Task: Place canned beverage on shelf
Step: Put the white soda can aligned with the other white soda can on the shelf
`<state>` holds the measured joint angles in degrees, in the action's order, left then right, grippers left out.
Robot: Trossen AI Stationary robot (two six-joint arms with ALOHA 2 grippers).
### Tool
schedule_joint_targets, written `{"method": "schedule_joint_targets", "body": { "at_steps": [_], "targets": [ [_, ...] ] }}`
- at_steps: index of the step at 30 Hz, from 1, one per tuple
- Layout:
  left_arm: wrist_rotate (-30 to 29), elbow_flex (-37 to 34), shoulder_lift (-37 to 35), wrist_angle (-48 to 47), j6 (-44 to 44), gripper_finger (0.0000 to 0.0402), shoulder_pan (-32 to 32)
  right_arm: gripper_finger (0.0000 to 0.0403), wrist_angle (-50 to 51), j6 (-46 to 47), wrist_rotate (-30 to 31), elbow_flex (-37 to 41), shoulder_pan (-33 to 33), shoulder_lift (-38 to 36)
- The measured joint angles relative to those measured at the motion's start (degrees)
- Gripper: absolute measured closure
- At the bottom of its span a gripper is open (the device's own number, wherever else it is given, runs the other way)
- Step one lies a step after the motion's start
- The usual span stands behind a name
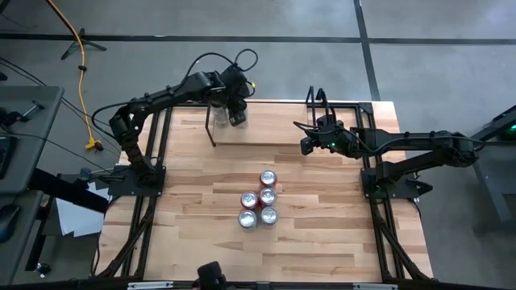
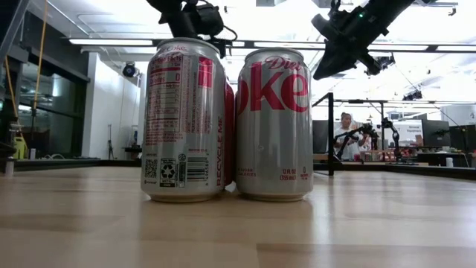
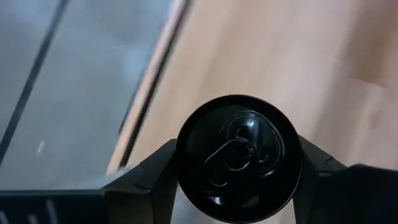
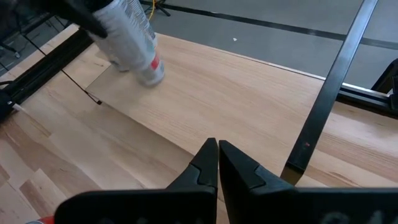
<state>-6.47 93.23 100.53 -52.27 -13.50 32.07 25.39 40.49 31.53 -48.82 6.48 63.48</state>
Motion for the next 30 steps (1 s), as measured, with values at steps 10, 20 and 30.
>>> {"method": "schedule_joint_targets", "body": {
  "at_steps": [10,20,30],
  "targets": [
    [-4.4,0.0,-0.2,4.3,20.2,0.0206,-2.1,0.0402,0.0,-0.4,0.0,0.0,0.0,0.0],
    [-7.1,0.0,0.0,3.7,31.3,0.0206,-5.0,0.0402,0.0,-0.4,0.0,0.0,0.0,0.0],
    [-9.1,0.0,0.0,0.9,31.5,0.0204,-7.4,0.0402,0.0,-0.4,0.0,0.0,0.0,0.0]
  ]
}}
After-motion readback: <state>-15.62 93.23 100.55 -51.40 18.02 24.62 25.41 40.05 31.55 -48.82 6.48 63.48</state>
